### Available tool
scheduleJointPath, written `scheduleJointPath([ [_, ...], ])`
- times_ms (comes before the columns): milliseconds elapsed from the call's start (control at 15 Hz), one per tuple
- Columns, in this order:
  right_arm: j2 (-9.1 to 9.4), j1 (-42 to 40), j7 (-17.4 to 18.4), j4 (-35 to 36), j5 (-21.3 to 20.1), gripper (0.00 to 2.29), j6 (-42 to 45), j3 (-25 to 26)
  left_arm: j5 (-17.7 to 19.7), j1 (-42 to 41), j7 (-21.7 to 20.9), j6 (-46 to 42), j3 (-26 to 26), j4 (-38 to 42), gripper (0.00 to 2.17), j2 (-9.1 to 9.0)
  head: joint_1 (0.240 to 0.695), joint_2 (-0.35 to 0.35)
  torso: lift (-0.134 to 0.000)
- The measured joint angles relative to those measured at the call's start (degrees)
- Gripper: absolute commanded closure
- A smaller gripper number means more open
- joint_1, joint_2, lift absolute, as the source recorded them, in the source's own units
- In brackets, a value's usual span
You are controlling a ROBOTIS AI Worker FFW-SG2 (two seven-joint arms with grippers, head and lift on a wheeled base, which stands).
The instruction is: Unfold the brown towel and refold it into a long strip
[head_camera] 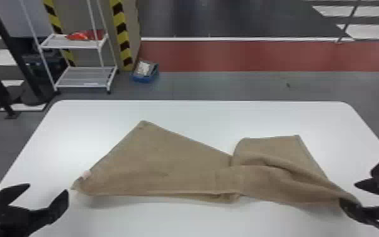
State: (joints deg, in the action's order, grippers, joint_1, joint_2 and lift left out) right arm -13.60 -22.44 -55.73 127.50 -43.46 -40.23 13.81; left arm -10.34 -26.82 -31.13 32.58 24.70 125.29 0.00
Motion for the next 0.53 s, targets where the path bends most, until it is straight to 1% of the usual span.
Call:
scheduleJointPath([
  [133,-1.4,-0.83,-3.04,0.35,-3.13,0.08,3.14,-0.01,-0.73,-0.15,-1.04,-2.0,0.65,0.45,0.09,0.0,0.695,0.013,-0.118],
  [267,-2.85,-1.9,-4.07,0.37,-6.2,0.1,5.01,0.0,-0.83,-0.16,-1.73,-2.36,0.6,0.35,0.09,0.0,0.695,-0.004,-0.118],
  [467,-3.9,-2.75,-6.44,-0.74,-9.38,0.22,6.3,-0.73,-0.87,-0.17,-2.13,-2.38,-0.01,0.09,0.09,0.0,0.695,-0.018,-0.118],
  [533,-4.3,-2.77,-6.74,-1.53,-10.66,0.26,6.71,-1.32,-0.89,-0.17,-2.3,-2.39,-0.16,0.06,0.09,0.0,0.695,-0.022,-0.118],
])
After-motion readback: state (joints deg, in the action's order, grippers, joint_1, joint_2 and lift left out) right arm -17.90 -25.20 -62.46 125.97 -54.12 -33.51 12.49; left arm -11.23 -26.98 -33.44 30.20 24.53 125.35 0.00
